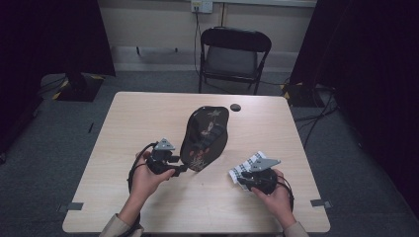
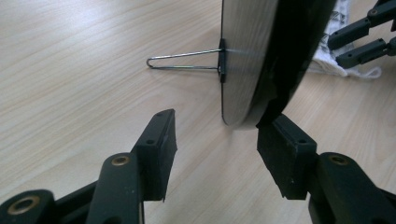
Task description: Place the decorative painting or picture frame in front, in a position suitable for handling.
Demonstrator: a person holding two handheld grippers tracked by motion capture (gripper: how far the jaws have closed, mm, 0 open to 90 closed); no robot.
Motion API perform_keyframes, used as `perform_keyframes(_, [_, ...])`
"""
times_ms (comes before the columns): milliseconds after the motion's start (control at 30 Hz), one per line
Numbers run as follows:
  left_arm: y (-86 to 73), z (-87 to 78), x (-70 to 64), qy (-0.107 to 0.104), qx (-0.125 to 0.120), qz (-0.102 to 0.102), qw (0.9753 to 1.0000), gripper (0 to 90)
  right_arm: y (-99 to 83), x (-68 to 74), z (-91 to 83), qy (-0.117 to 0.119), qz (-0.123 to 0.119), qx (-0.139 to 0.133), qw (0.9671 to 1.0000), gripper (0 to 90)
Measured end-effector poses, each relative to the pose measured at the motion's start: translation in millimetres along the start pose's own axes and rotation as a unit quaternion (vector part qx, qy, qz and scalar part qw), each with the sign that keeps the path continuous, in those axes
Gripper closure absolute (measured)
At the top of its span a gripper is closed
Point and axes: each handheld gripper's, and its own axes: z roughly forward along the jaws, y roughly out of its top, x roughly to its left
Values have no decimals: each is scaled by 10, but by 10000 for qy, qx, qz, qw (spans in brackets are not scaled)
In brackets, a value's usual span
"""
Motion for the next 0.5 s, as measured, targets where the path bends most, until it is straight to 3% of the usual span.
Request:
perform_keyframes(267, [-3, 15, 0, 44, -52, -68, 10000, 466, -233, -19, -260, -201, 144, -5, 9997, 617])
perform_keyframes(500, [12, 23, 7, 21, -17, -37, 10000, 461, -401, -126, -458, -491, 599, -43, 9970, 483])
